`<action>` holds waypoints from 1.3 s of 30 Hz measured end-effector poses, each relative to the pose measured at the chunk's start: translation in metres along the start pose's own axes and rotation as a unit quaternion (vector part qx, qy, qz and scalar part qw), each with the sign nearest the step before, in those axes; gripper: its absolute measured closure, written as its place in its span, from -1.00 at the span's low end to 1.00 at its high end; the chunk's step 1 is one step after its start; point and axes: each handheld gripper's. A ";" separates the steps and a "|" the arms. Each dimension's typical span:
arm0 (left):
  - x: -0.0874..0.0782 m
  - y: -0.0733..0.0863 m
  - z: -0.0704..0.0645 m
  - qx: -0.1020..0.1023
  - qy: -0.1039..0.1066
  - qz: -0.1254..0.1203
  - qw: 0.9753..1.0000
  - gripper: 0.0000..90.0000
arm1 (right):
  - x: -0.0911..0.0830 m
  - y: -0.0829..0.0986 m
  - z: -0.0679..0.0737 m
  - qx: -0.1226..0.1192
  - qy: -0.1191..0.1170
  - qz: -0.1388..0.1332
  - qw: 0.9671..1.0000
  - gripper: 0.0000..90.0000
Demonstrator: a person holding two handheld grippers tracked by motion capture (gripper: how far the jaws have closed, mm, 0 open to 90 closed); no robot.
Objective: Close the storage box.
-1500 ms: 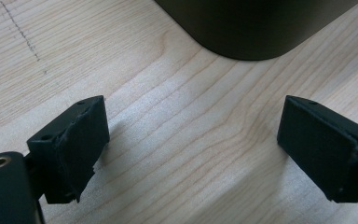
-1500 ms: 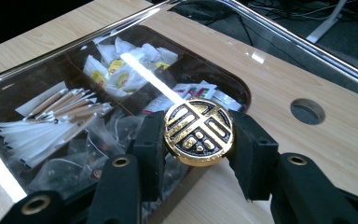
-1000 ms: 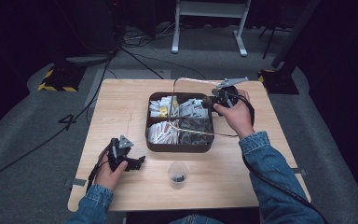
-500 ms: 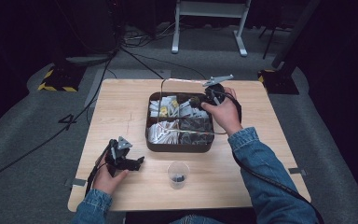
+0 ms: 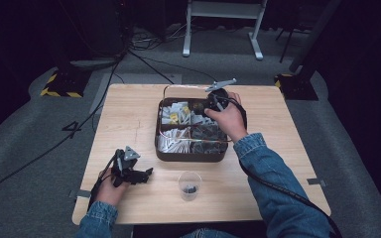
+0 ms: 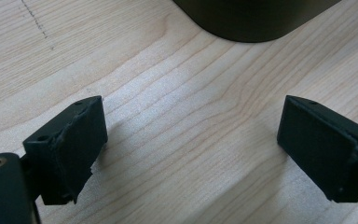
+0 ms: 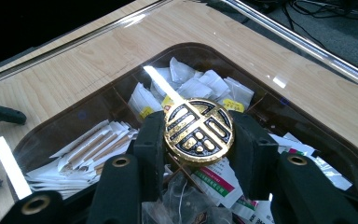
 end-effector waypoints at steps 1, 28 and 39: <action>0.000 0.000 0.000 0.000 0.000 0.000 1.000 -0.80 | 0.000 0.000 0.000 0.000 0.000 0.000 1.000 0.31; 0.000 0.000 0.000 -0.001 0.001 0.000 1.000 -0.80 | 0.042 0.017 0.008 -0.007 0.002 0.027 1.000 0.31; 0.000 0.000 0.000 0.000 0.001 0.000 1.000 -0.80 | 0.050 0.024 0.008 -0.007 0.003 0.037 0.999 0.31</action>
Point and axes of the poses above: each handheld gripper's, and its own axes: x roughly forward along the jaws, y roughly out of its underside, z roughly to its left, and after that the axes turned 2 degrees about -x, right-handed
